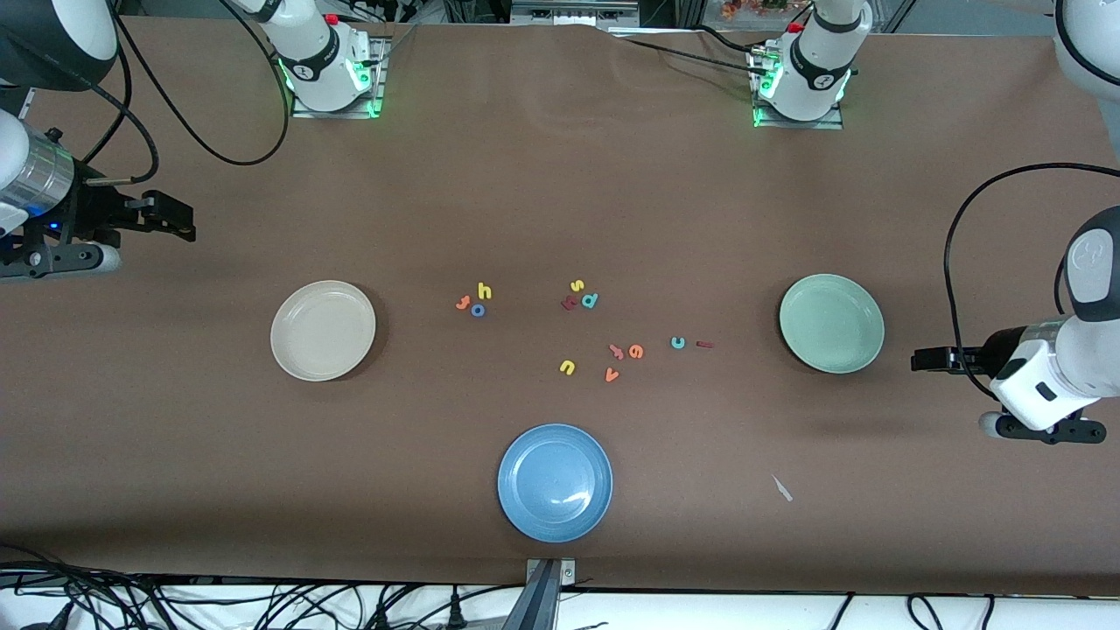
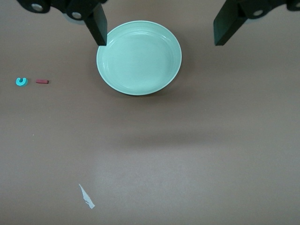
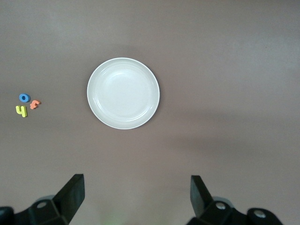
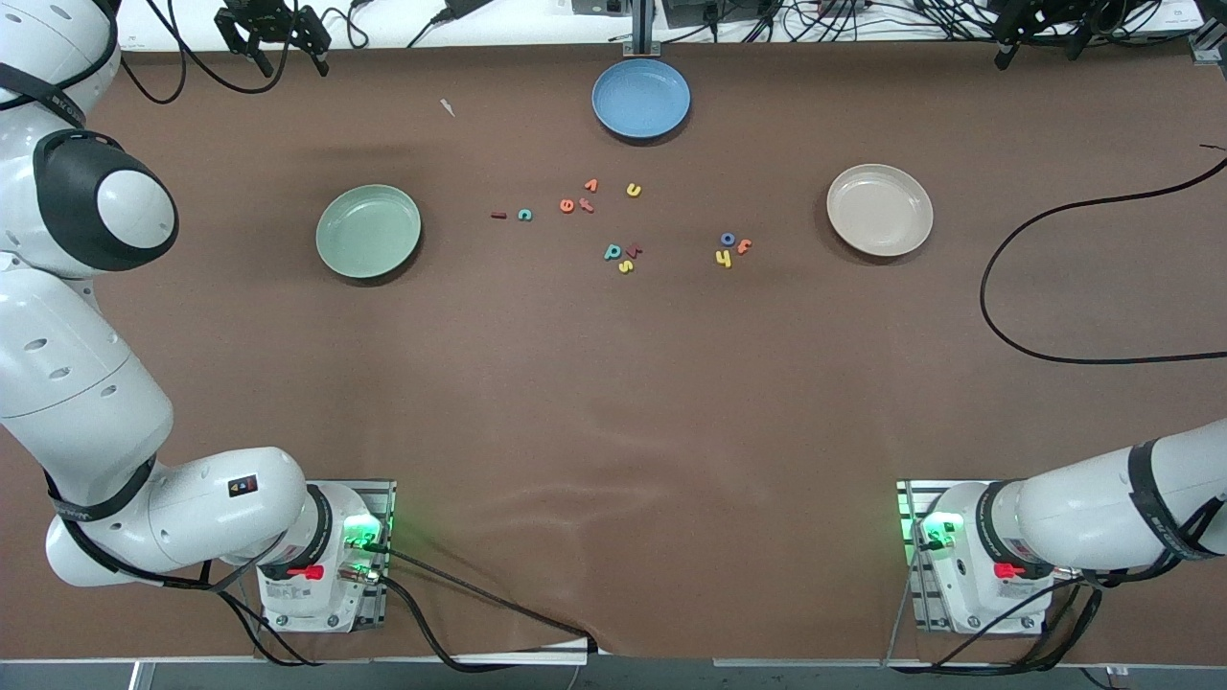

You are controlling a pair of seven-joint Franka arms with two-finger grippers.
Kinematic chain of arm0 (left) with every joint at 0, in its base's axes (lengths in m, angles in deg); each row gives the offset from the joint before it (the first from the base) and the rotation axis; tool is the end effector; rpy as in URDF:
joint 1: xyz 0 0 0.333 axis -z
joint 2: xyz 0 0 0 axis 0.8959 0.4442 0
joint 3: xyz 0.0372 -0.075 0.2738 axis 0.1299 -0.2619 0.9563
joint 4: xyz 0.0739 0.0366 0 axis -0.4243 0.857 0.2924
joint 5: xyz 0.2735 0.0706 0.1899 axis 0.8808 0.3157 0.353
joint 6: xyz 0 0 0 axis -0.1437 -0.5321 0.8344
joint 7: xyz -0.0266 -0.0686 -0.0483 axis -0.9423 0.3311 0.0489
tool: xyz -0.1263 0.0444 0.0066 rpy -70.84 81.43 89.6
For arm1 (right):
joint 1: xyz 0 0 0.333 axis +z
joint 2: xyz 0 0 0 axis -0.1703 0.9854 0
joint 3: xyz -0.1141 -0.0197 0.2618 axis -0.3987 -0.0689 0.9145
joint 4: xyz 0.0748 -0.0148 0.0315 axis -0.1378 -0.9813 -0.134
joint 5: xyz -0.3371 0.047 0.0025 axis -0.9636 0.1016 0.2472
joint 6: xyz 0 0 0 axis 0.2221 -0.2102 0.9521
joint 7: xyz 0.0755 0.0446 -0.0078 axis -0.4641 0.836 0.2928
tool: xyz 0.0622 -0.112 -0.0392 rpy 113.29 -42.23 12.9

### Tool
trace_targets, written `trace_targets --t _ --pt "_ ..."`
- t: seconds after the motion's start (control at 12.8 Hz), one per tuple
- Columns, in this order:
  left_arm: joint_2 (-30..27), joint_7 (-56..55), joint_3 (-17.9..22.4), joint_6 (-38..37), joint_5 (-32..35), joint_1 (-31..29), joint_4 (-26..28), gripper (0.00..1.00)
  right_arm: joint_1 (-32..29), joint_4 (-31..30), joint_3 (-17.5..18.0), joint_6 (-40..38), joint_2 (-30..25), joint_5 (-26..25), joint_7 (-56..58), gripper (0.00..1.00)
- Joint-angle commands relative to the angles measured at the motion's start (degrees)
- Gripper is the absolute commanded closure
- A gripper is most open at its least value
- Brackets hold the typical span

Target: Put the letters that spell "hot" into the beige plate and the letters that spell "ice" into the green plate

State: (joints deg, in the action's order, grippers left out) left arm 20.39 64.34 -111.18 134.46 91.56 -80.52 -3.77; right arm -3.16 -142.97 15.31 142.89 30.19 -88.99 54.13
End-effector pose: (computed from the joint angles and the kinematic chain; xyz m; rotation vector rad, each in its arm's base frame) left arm 0.6355 0.0346 0.3896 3.0874 -0.0494 -0.2782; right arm 0.5233 0.0214 0.5109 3.0945 0.1864 -0.1713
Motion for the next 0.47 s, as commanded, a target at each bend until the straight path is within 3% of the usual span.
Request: trace_targets --t 0.0,0.39 --pt "-0.4 1.1 0.0 0.4 -0.3 -0.4 0.4 0.0 -0.5 1.7 0.3 -0.8 0.8 0.2 -0.1 0.0" --pt "-0.6 1.2 -0.1 0.3 -0.7 -0.2 0.5 0.0 -0.5 1.7 0.3 -0.8 1.1 0.3 -0.2 0.0"
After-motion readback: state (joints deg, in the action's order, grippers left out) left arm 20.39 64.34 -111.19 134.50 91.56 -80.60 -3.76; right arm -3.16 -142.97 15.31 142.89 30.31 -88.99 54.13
